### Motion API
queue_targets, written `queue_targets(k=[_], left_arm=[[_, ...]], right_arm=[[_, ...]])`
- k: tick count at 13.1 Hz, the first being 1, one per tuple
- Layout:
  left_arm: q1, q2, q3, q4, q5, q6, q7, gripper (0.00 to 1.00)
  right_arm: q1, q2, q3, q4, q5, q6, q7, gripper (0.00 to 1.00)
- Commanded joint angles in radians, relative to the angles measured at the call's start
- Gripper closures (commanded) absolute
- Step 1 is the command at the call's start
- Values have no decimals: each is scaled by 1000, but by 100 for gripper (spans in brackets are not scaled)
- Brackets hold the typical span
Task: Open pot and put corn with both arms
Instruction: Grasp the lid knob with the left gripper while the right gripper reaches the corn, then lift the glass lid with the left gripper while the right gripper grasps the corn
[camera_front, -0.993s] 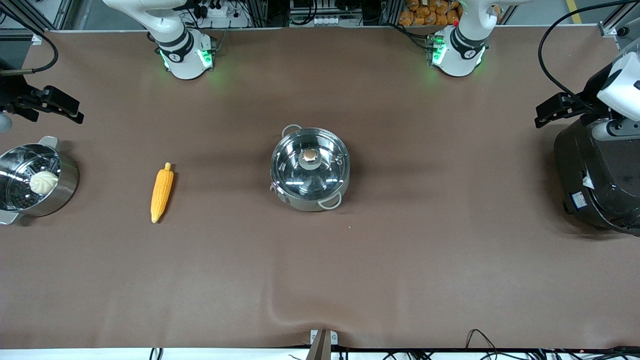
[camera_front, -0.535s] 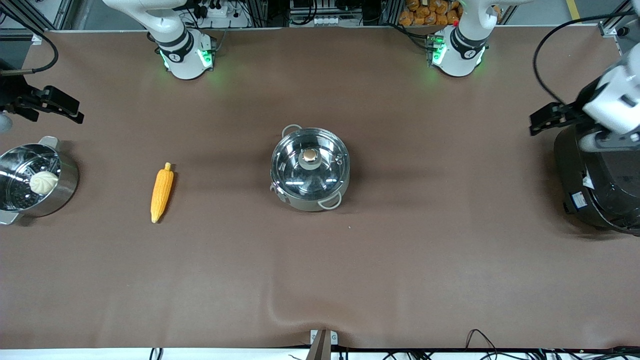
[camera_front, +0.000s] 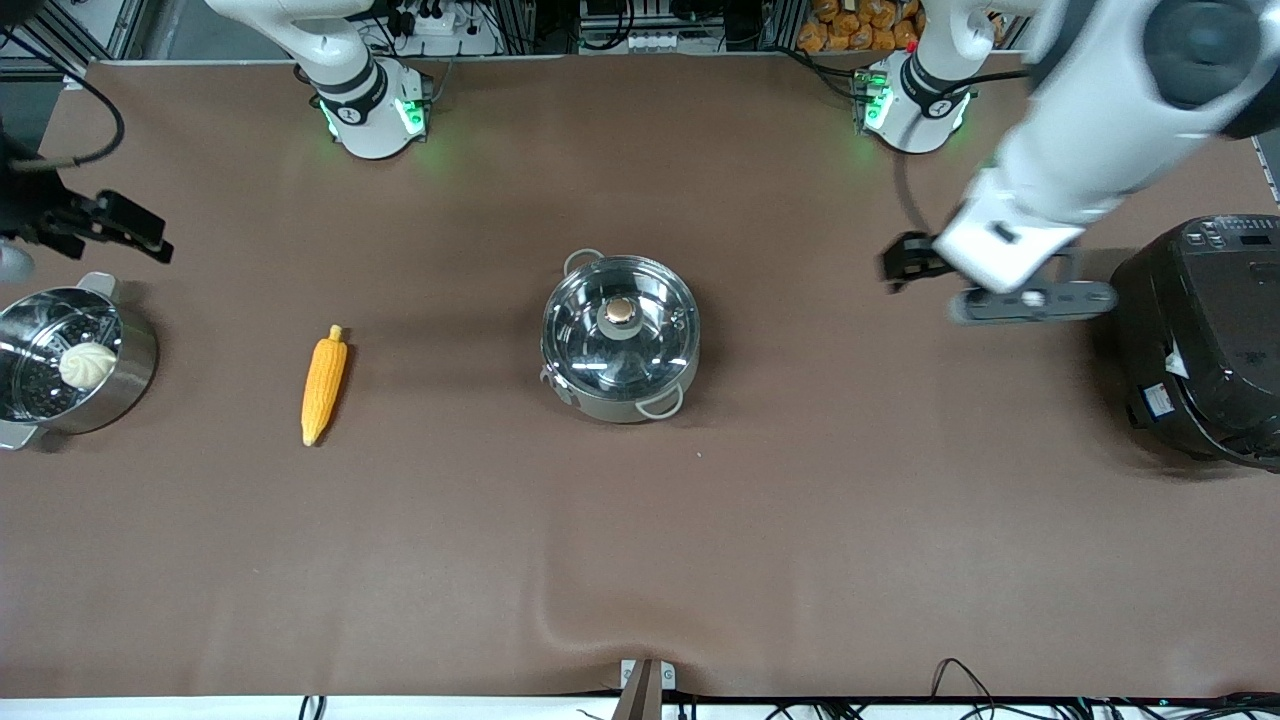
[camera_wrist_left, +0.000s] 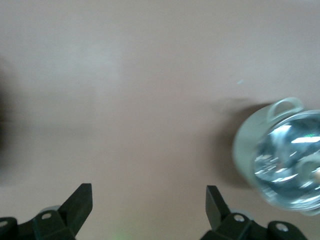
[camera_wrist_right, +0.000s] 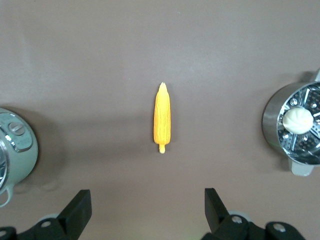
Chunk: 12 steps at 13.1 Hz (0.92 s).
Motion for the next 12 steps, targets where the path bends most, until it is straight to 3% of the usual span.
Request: queue_targets(k=[1, 5, 9, 12], left_arm=[[-120, 144, 10, 142, -12, 48, -234, 0], [-275, 267, 17, 166, -12, 166, -493, 0], [-388, 388, 33, 195, -10, 258, -696, 0], [-444, 417, 50, 193, -9, 263, -761, 0]], right_arm=[[-48, 54, 8, -106, 17, 145, -32, 0], [-70, 178, 8, -195, 17, 346, -55, 0], [-59, 238, 9, -382, 17, 629, -53, 0], [-53, 292, 9, -428, 17, 701, -55, 0]])
